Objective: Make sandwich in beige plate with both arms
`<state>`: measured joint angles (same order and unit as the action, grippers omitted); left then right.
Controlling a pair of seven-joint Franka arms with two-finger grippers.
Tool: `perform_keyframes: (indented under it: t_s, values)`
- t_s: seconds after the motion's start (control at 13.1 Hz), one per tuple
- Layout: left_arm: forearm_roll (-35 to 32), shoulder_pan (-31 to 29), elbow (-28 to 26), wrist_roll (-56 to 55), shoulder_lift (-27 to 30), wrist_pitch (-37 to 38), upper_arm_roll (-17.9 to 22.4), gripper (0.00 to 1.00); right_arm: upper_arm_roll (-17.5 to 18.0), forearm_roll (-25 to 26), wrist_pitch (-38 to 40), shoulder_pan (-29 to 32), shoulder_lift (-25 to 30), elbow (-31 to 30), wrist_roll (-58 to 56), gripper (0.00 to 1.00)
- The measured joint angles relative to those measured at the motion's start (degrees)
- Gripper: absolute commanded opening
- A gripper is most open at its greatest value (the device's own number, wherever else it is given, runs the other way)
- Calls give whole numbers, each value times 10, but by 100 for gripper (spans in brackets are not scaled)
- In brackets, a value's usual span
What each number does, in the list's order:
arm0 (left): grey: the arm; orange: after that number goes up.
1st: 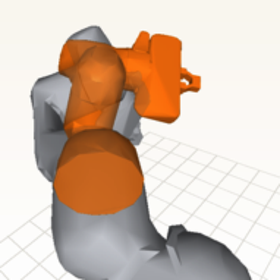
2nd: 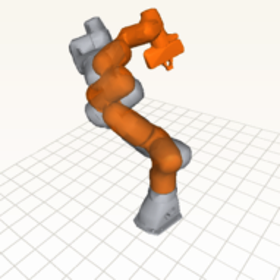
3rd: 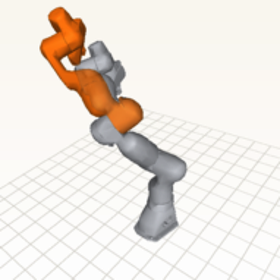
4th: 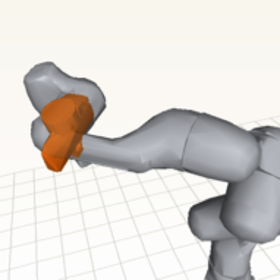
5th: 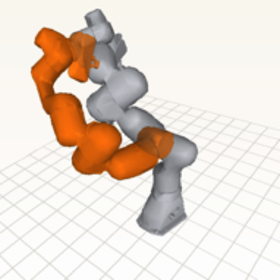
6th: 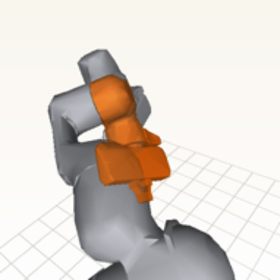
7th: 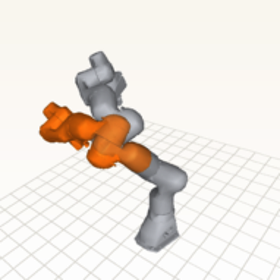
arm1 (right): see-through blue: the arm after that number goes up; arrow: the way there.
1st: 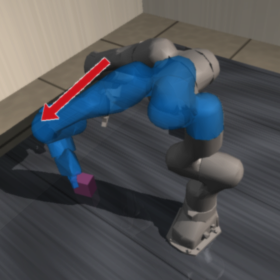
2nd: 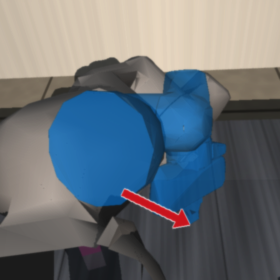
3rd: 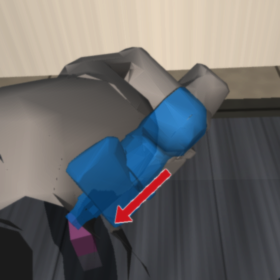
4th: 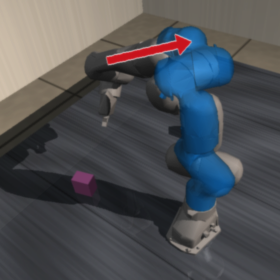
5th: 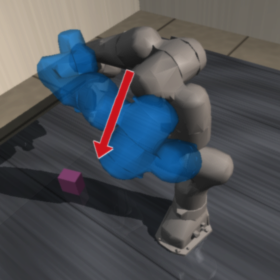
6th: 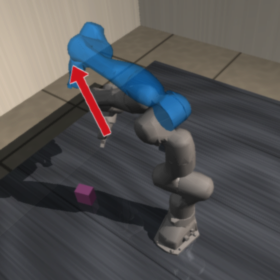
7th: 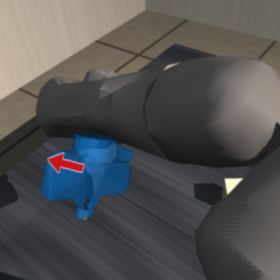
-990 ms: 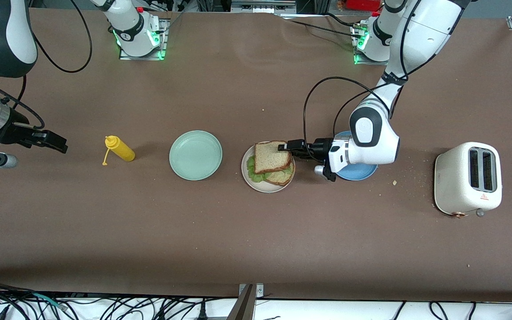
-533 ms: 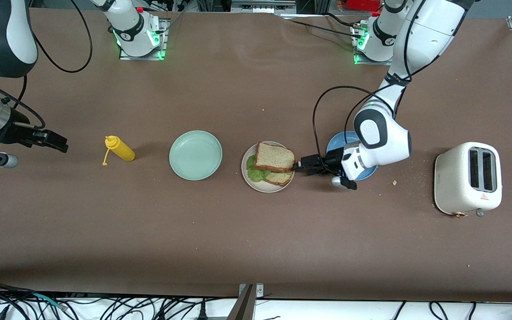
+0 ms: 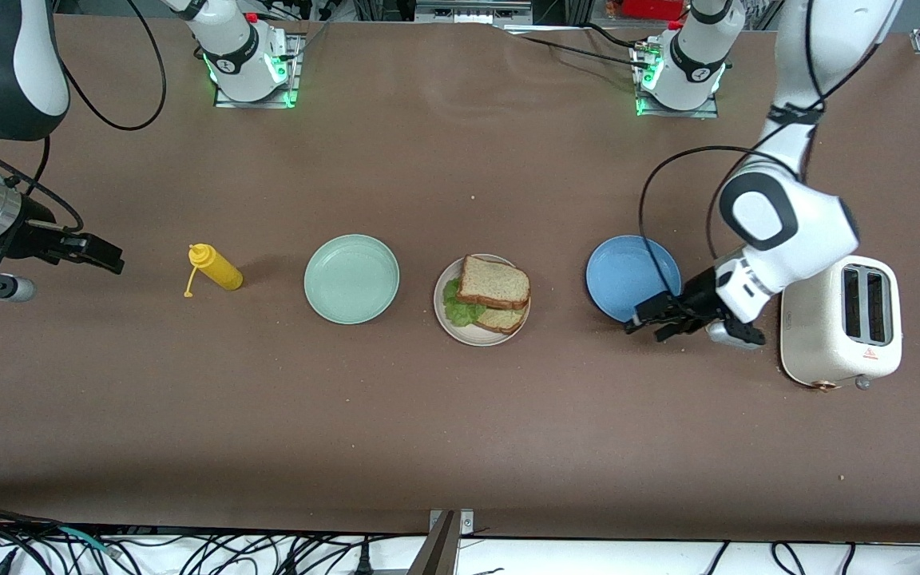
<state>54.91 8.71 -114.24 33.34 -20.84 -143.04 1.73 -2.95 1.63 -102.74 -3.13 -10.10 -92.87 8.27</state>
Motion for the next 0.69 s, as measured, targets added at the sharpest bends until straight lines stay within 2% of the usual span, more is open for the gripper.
perform_keyframes:
  t_s: [0.23, 0.46, 0.69]
  values:
    - [-215, -39, 0, -55, 17, 33, 0, 100, 0, 0, 0, 0, 0, 0, 0, 100]
    - [-397, -51, 5, -102, 44, 93, 17, 100, 0, 0, 0, 0, 0, 0, 0, 100]
    - [-532, -54, 33, -174, 72, 203, 26, 100, 0, 0, 0, 0, 0, 0, 0, 100]
